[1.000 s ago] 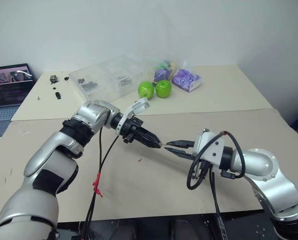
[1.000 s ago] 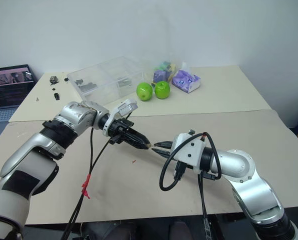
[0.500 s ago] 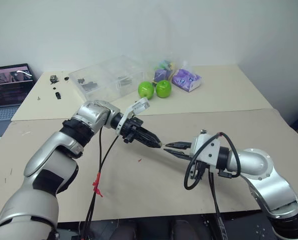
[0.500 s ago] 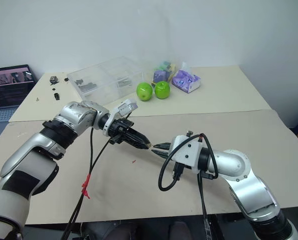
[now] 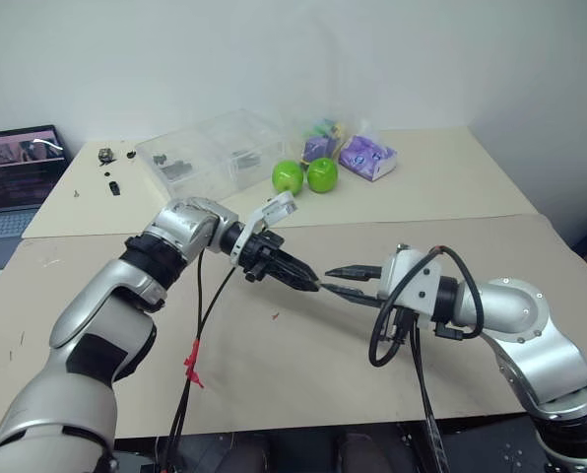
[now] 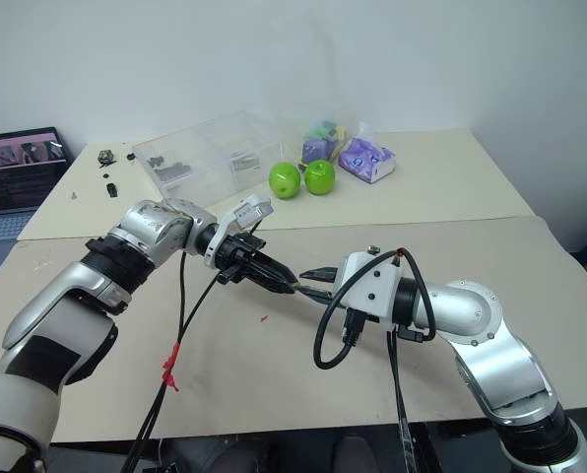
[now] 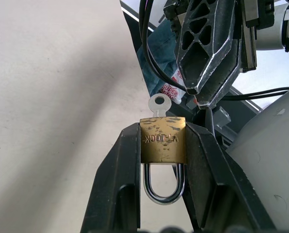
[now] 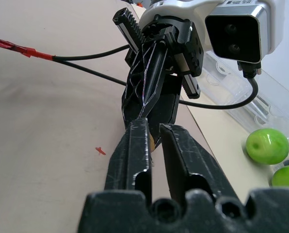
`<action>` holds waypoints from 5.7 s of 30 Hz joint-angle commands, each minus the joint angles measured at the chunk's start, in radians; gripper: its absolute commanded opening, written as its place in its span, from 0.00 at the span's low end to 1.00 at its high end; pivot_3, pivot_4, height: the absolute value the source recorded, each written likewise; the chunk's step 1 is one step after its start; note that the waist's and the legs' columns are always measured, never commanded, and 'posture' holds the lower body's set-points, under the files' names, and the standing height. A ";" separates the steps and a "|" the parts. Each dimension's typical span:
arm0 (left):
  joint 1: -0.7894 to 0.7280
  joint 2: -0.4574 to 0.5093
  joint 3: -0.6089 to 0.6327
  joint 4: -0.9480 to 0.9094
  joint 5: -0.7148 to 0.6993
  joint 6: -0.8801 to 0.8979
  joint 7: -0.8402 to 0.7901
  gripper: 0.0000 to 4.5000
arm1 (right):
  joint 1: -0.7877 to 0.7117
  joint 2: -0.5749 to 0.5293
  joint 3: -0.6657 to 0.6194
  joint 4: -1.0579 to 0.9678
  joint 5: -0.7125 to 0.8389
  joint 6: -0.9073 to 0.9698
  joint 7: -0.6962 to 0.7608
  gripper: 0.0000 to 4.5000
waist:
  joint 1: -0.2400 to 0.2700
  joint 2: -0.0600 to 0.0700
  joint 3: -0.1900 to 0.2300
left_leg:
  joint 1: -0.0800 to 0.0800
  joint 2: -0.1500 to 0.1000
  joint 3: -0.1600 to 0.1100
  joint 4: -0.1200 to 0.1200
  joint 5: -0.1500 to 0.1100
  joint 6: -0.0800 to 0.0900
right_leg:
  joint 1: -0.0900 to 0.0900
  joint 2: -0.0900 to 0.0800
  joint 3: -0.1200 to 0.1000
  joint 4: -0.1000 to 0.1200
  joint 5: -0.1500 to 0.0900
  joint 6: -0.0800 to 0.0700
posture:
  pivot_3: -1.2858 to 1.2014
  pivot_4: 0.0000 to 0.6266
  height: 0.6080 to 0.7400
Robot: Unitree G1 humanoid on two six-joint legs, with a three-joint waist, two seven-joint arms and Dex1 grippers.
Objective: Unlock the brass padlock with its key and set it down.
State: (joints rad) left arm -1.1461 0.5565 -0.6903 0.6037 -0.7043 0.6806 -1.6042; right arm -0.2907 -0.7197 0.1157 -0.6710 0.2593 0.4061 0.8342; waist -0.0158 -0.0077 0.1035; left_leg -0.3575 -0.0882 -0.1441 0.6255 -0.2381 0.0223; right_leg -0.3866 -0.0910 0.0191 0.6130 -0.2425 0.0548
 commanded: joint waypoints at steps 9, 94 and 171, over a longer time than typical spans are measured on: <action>-0.033 0.008 0.016 -0.018 0.001 -0.005 -0.010 0.18 | 0.045 -0.006 0.005 -0.001 -0.041 -0.062 -0.007 0.47 | -0.001 0.000 0.000 | 0.000 0.000 0.000 0.000 0.000 0.000 | 0.000 0.000 0.000 0.000 0.000 0.000 | 0.52 0.24 1.00; -0.055 -0.010 0.012 0.013 0.009 -0.024 -0.010 0.18 | 0.002 -0.060 -0.022 0.063 -0.272 -0.434 0.015 0.09 | -0.001 0.000 0.000 | 0.000 -0.001 0.001 0.000 0.000 0.000 | 0.000 0.001 0.000 0.000 0.000 0.000 | 0.52 0.24 1.00; 0.000 -0.010 0.015 -0.068 0.194 -0.212 -0.010 0.18 | -0.040 0.042 -0.055 0.105 -0.009 -0.094 0.001 0.01 | 0.000 0.000 0.000 | 0.000 0.000 0.001 0.000 0.000 0.000 | 0.000 0.000 0.001 0.000 0.000 0.000 | 0.52 0.24 1.00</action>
State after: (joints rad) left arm -1.1629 0.5483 -0.6558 0.5747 -0.5485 0.5083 -1.6061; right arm -0.2806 -0.6900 0.1392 -0.5098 0.1945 0.2729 0.8748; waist -0.0161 -0.0078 0.1035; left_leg -0.3574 -0.0880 -0.1431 0.6256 -0.2381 0.0222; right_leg -0.3864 -0.0912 0.0206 0.6131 -0.2423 0.0545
